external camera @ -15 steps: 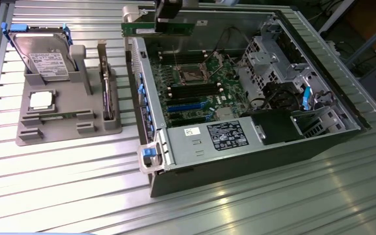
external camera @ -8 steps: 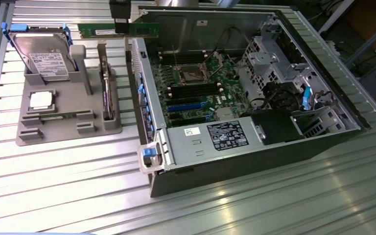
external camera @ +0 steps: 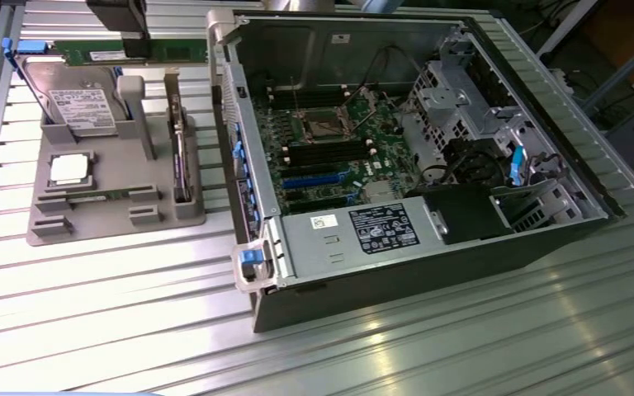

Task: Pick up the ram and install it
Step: 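Pick up the ram and move it above insertion slot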

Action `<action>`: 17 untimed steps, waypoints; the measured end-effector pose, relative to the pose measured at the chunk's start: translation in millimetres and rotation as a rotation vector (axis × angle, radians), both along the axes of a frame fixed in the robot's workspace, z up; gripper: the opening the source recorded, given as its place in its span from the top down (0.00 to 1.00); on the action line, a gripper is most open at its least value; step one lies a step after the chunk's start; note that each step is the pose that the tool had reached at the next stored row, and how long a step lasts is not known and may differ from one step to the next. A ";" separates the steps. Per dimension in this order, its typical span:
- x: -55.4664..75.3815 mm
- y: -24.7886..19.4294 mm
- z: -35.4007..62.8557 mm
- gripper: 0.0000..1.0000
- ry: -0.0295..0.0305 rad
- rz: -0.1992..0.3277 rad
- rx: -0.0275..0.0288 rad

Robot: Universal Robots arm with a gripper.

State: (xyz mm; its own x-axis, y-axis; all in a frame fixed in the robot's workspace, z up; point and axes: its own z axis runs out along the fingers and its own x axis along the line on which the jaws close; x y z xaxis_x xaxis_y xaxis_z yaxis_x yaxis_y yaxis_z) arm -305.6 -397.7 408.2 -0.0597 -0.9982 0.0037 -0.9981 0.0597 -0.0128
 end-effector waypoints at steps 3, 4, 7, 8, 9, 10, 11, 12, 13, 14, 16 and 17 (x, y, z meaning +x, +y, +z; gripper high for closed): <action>0.0 0.0 0.0 0.86 0.0000 0.000 0.0000; 4.9 0.0 0.1 0.86 0.0039 0.000 0.0001; 33.5 0.0 1.4 0.86 0.0065 0.002 0.0075; 49.2 0.0 1.4 0.86 0.0066 0.003 0.0083; 64.6 0.0 1.4 0.86 0.0066 0.004 0.0086; 75.6 0.0 1.4 0.86 0.0066 0.005 0.0085; 86.1 0.0 1.4 0.86 0.0066 0.005 0.0086; 97.4 0.0 1.4 0.86 0.0065 0.006 0.0088; 109.4 0.0 1.3 0.86 0.0068 0.008 0.0091; 121.8 0.0 1.4 0.86 0.0074 0.009 0.0091; 146.7 0.0 1.4 0.86 0.0079 0.011 0.0095; 159.3 0.0 1.4 0.86 0.0080 0.012 0.0095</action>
State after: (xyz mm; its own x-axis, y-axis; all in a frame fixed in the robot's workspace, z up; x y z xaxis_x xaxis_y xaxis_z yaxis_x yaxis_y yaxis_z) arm -146.3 -397.7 409.5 -0.0473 -0.9989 -0.0054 -0.9989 0.0473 -0.0043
